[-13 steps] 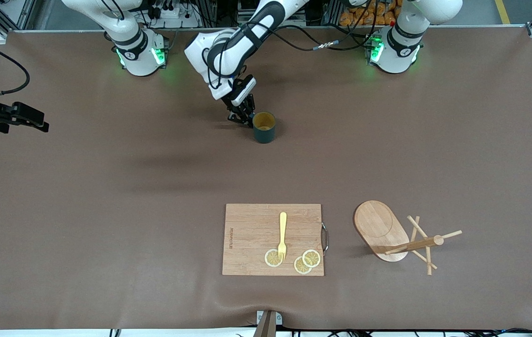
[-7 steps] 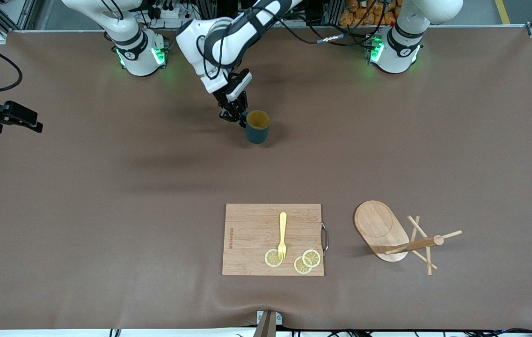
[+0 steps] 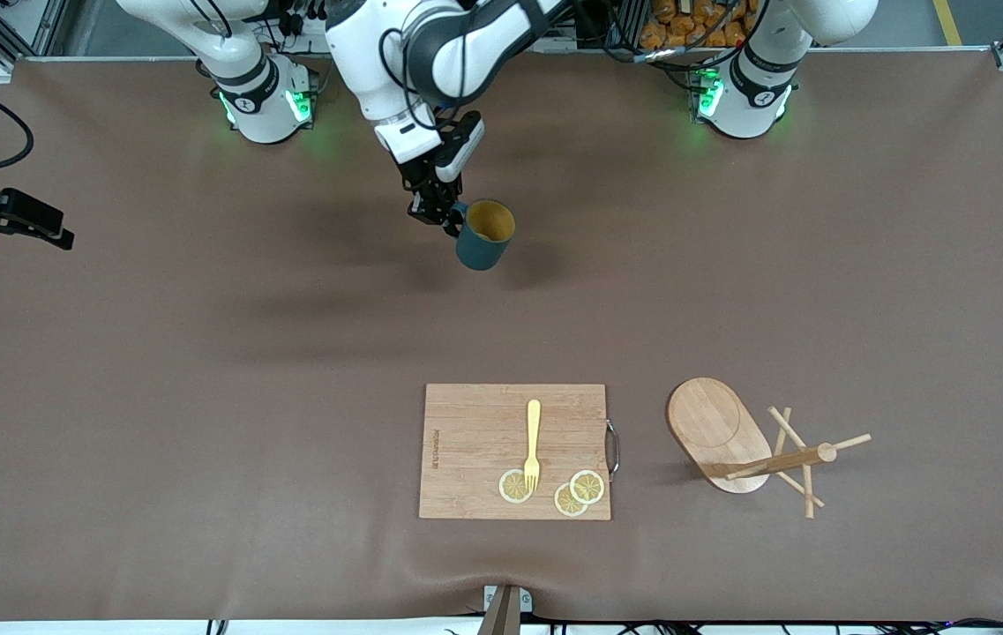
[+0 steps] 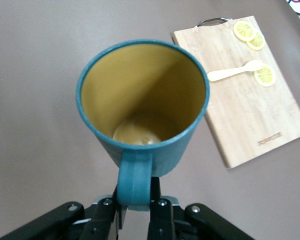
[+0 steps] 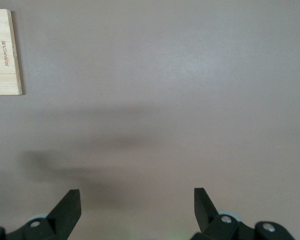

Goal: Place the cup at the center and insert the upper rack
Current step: 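Lift the teal mug with the left gripper toward the wooden stand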

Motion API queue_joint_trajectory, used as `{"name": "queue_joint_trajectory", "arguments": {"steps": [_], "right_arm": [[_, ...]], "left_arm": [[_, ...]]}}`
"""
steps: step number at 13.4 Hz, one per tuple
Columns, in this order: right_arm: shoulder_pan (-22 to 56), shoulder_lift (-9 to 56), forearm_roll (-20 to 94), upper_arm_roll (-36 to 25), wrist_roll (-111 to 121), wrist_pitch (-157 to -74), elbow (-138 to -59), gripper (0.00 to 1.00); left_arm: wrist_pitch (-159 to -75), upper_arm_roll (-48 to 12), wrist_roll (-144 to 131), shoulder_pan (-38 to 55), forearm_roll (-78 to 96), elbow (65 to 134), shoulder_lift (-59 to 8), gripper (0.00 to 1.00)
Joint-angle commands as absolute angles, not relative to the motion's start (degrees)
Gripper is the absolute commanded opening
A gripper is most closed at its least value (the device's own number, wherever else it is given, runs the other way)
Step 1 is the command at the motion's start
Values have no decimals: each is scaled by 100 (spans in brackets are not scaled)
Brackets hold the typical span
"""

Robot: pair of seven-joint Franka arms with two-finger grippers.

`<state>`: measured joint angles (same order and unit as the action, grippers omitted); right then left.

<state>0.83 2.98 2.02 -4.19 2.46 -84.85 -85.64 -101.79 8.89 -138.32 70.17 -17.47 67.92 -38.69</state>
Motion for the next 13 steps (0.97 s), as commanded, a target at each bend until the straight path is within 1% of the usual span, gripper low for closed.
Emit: {"name": "queue_joint_trajectory", "arguments": {"steps": [1,5,8,10,13], "right_arm": [[18,352,281,-387,211,-8446,-8429,100],[9,352,281,-396,211,-8429,-8429,100],[-9,352,290,-387,211,-8402,-8429,100],[-9,351,281,-387,211,-8394,-8429,100],[-9,352,290,-387,211,-8402,-8429,100]], "left_arm": [[-10178,879,-13326,6760,-1311,6996,-3228,0],[-10178,888,-12562,6250,-793,7049,-2568,0],[-9854,879,-11517,5715,-205,7101,-1944,0],[-9651,888,-11059,5389,139,7102,-1724,0],[-9589,879,-10417,4880,692,7102,-1635,0]]}}
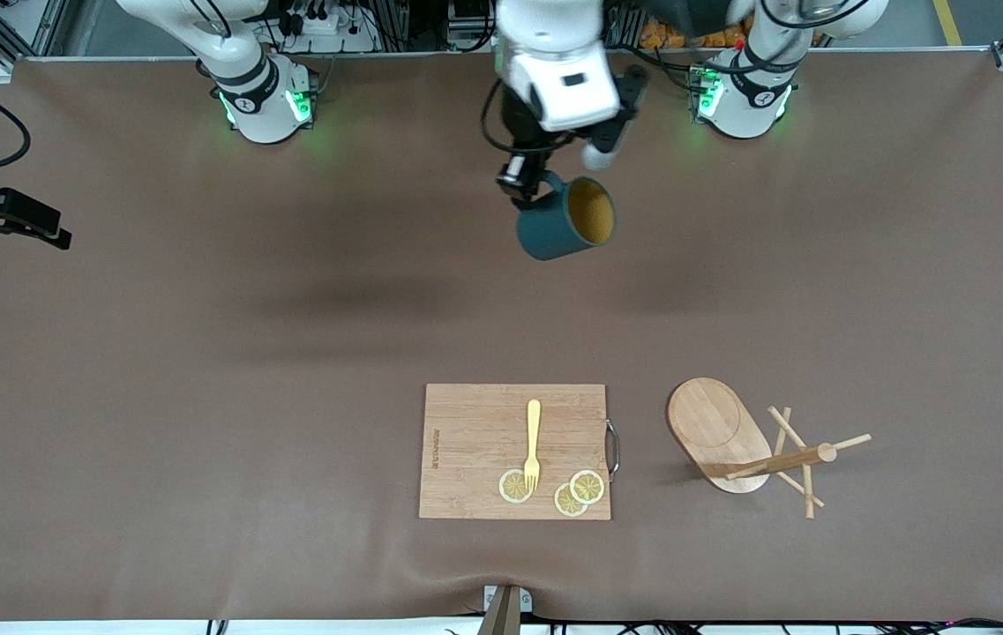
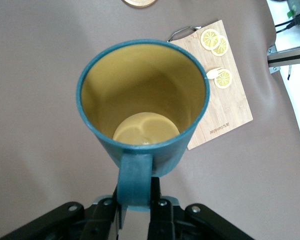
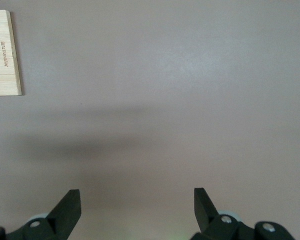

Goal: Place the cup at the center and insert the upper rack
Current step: 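Lift the teal mug with the left gripper toward the wooden stand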

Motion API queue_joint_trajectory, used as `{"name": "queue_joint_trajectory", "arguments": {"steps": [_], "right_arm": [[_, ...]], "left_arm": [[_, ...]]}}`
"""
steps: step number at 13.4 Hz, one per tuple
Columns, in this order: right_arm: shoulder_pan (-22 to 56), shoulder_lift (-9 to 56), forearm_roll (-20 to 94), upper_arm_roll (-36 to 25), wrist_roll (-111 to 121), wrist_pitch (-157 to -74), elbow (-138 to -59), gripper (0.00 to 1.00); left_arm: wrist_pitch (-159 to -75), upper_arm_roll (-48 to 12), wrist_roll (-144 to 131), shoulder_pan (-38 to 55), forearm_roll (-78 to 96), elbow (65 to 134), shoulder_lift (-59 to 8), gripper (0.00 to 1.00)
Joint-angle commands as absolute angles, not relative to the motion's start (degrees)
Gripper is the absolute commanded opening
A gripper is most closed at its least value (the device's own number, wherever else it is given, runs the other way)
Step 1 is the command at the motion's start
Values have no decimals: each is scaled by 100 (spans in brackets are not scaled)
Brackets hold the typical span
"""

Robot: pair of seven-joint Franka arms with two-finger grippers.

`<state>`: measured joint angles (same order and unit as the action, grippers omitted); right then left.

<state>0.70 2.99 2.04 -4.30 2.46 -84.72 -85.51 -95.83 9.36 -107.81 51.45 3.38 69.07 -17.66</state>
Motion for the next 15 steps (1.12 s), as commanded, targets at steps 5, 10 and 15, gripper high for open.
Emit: {"name": "queue_joint_trajectory", "arguments": {"steps": [5,10,15], "right_arm": [[9,352,290,-387,211,-8429,-8429,100],[35,343,290,-360,202,-8385,-8429,100],[44,343,290,-360,193,-8376,-8429,100]], "left_arm": [[-9457,879,-9108,3843,1659,7102,-1591,0],[-9291,888,-8036,2797,2784,7110,-1670,0],[-8931,888,-6990,1883,4023,7110,-2047,0]]}}
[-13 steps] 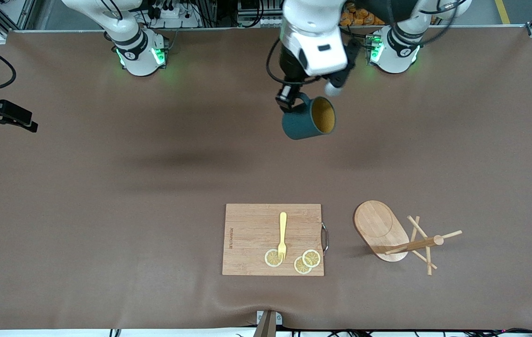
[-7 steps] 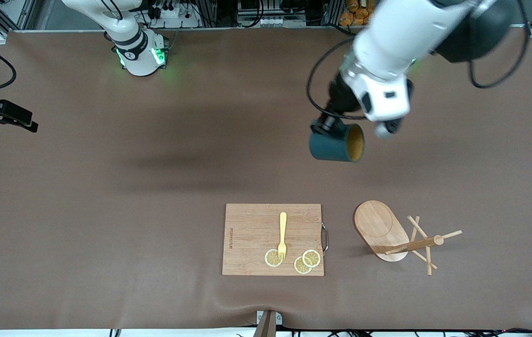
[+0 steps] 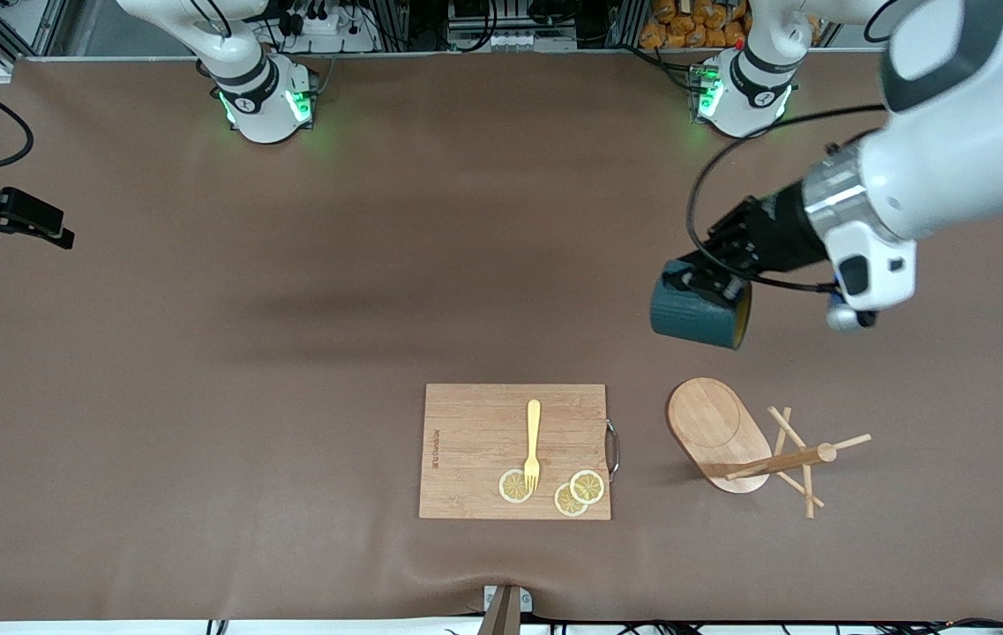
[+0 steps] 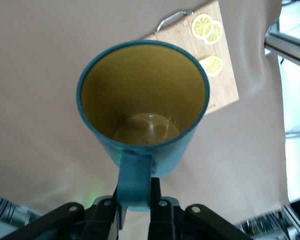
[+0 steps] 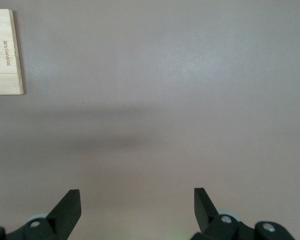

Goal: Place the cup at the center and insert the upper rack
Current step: 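Lift the teal mug with the left gripper toward the wooden stand, then hang the mug on a stand peg with the left gripper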

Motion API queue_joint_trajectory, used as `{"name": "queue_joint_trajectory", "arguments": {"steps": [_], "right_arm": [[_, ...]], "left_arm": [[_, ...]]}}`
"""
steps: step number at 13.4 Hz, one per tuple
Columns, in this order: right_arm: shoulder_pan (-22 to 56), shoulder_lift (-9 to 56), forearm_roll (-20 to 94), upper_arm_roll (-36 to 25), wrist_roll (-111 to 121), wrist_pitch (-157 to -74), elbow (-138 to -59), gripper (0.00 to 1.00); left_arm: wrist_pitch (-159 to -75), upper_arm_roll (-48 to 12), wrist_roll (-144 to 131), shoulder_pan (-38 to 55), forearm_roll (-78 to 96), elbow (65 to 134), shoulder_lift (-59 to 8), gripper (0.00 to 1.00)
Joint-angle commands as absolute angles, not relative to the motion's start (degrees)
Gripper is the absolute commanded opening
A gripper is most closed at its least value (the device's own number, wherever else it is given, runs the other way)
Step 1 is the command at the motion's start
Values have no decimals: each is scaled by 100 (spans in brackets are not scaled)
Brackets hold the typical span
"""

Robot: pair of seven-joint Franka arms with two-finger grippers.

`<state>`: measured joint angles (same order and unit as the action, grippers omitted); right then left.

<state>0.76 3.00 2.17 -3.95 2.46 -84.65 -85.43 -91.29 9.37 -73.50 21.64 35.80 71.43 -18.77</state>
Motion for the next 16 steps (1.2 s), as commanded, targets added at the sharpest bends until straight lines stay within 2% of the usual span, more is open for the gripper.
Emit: {"name": "queue_joint_trajectory", "arguments": {"steps": [1,7,16], "right_arm": [[44,334,290,-360,193,-8367,-8429,100],[44,334,290,-360,202,-8367,-8429,100],[97,334,290,-343,211,-8358,-8429,100]], "left_arm": [[-8877,888,-6822,1768,4165,7110,-2135,0],[-8500,879,-5741,1248,4667,7102,-2697,0],[-8209,853,-4817,642,5395,7102,-3093,0]]}}
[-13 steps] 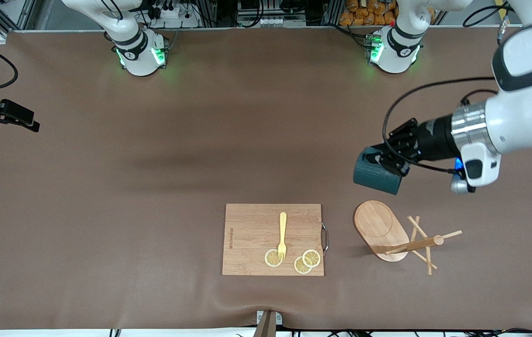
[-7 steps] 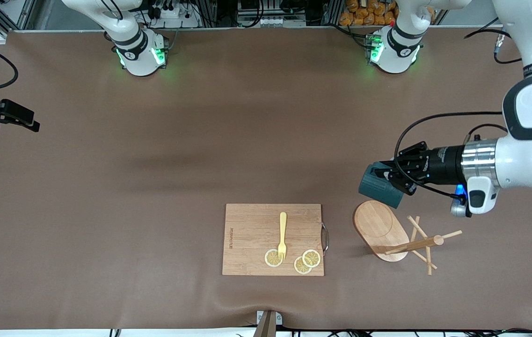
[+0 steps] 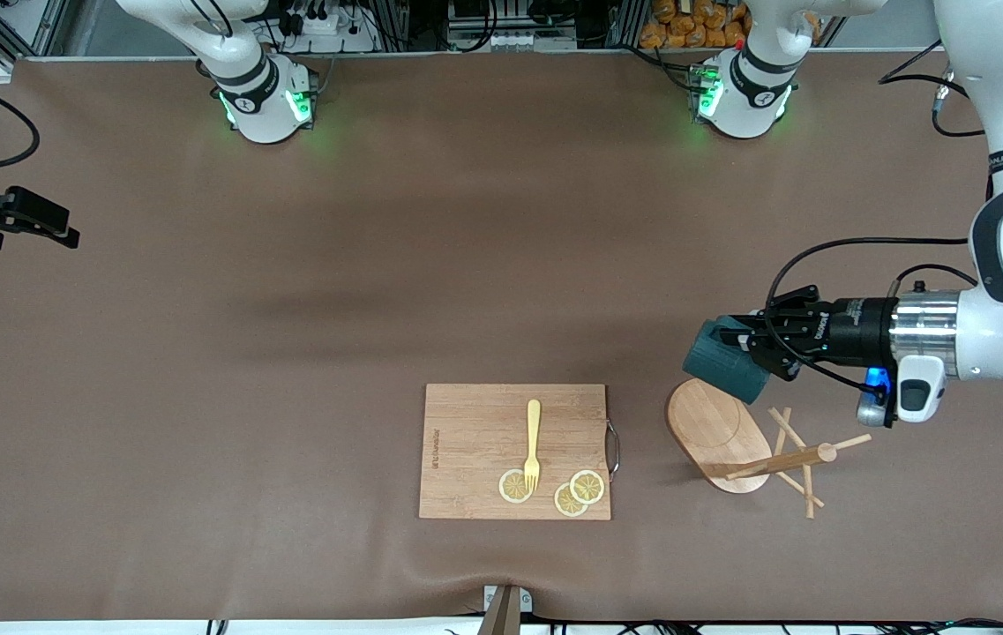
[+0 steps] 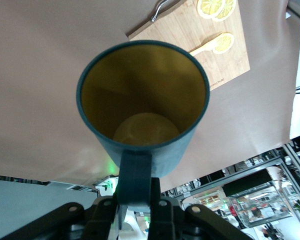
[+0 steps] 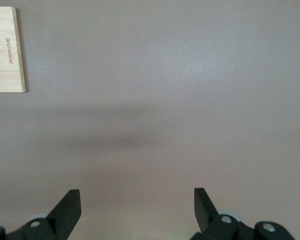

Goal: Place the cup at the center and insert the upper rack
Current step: 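Hang the mug on a stand peg with the left gripper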

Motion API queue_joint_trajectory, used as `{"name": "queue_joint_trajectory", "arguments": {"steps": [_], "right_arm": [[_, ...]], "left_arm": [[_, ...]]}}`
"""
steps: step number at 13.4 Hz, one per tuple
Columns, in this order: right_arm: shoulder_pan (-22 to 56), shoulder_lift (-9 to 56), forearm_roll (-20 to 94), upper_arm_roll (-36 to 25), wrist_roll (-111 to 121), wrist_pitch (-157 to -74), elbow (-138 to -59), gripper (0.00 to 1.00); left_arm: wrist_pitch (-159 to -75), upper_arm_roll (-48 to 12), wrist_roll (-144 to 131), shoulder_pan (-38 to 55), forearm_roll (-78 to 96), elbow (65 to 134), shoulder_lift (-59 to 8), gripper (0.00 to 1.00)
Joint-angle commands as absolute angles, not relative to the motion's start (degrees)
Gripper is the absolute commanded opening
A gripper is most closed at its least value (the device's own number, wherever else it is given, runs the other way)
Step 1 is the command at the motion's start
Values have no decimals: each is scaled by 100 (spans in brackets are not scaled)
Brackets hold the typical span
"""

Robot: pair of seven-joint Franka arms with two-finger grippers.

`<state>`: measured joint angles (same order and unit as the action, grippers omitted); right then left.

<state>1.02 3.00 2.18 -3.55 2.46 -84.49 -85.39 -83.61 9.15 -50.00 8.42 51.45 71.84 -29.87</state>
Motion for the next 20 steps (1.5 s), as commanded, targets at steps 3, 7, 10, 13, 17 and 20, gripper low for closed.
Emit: {"name": "queue_joint_trajectory", "arguments": {"steps": [3,7,10,13,17,20], "right_arm": [[254,334,281,-343,202,-8367,-8429,100],[246,334,281,-351,211,-8367,-8429,100],[246,334,272,-352,202,-8376,-8429,100],[185,351,194,-360,202,-8437,-8429,100],[-43,395,158,-360,229,-8744,-8437,100],[-53,413,167,-264,167,-8728,-8438,100]], "left_arm": [[-8139,853,-4606,501,5616,7102,-3269,0],[-8139,861,-4527,457,5686,7102,-3392,0],[-8139,853,-4404,387,5687,7093,-3480,0],[-8139,853,-4359,308,5774,7084,-3533,0],[-8130,853,-4263,211,6072,7093,-3603,0],[-8130,861,-4254,158,6275,7093,-3656,0]]}}
